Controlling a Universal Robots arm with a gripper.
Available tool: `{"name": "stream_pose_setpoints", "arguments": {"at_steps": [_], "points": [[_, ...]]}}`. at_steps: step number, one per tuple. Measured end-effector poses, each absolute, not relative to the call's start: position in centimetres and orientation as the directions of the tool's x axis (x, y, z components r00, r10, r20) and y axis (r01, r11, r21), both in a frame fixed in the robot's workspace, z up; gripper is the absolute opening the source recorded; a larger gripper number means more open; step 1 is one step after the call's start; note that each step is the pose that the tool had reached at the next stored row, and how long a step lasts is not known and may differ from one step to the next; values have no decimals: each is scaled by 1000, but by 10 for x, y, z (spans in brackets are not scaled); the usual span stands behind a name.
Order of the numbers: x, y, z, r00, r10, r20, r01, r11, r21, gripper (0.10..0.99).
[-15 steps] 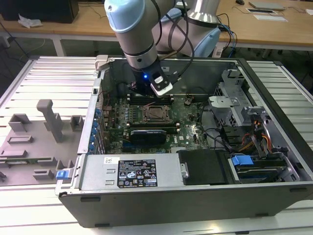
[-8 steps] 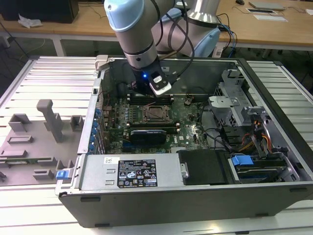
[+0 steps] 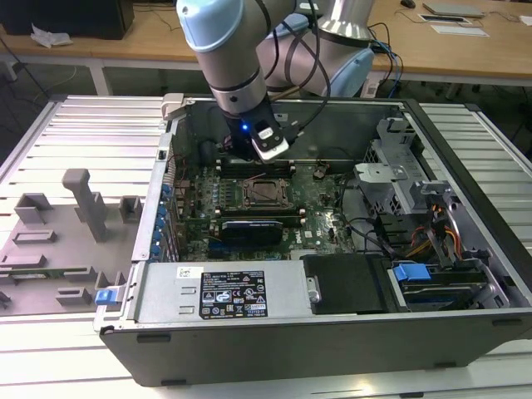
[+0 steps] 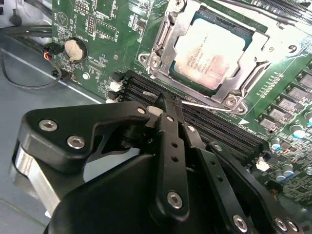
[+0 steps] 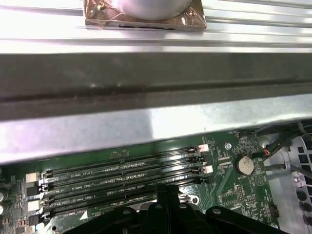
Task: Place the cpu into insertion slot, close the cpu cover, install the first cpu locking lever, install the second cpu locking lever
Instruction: 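Install the first cpu locking lever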
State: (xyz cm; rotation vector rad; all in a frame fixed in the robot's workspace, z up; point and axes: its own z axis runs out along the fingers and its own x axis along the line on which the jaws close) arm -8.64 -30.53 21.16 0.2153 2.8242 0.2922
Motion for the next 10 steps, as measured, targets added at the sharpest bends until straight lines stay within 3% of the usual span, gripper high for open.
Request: {"name": "stream_pose_setpoints", "arguments": {"at_steps": [10], "points": [[-88, -301, 210, -932, 237, -272, 179, 959, 221, 106]]}}
